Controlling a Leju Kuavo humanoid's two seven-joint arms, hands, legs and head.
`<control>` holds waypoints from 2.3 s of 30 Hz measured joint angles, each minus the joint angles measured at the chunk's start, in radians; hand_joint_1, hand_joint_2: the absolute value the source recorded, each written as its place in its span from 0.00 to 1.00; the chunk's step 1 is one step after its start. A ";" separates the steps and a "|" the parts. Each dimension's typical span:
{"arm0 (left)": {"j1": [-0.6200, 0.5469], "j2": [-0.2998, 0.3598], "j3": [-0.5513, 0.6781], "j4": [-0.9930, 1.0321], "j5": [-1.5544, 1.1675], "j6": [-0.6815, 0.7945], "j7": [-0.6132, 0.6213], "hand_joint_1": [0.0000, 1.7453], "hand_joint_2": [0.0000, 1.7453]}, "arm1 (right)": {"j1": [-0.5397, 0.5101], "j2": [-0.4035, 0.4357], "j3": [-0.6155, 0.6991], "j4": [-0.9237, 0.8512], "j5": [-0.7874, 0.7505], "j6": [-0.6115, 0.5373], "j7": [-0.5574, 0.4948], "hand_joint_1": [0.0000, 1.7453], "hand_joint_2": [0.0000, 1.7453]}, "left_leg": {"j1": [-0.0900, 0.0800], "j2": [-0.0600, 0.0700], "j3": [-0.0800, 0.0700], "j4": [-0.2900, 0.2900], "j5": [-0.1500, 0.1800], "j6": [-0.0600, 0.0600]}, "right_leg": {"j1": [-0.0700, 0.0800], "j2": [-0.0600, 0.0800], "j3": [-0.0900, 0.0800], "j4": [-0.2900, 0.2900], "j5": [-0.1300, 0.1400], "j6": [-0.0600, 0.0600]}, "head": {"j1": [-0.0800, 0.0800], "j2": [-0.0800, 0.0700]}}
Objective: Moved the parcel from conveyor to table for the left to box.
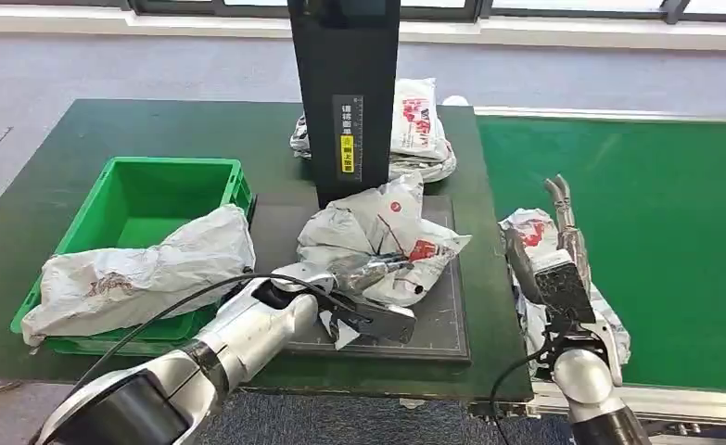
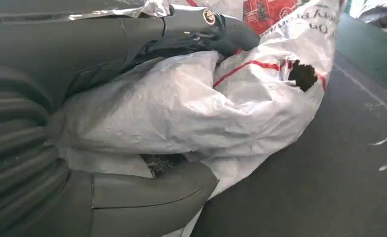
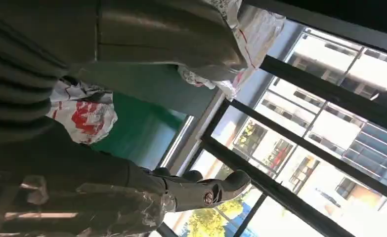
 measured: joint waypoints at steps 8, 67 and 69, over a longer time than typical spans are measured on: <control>-0.041 -0.013 -0.063 0.072 -0.027 -0.010 0.079 1.00 1.00 | -0.022 -0.002 -0.001 0.037 -0.029 0.061 -0.018 0.00 0.00 | 0.000 0.000 0.000 0.000 0.000 0.000 | 0.000 0.000 0.001 0.000 0.000 0.000 | 0.000 0.000; -0.132 0.349 0.421 -0.550 -0.529 0.896 0.497 1.00 1.00 | 0.258 -0.032 -0.119 -0.072 0.038 0.093 0.061 0.00 1.00 | 0.003 0.001 -0.005 -0.001 0.000 -0.002 | 0.003 0.001 -0.007 0.002 -0.002 -0.002 | 0.000 0.000; -0.128 0.348 0.505 -0.587 -0.542 0.899 0.487 1.00 1.00 | 0.278 -0.024 -0.136 -0.096 0.060 0.107 0.075 0.00 1.00 | 0.003 0.002 -0.005 -0.001 0.000 -0.002 | 0.003 0.002 -0.007 0.002 -0.002 -0.002 | 0.000 0.000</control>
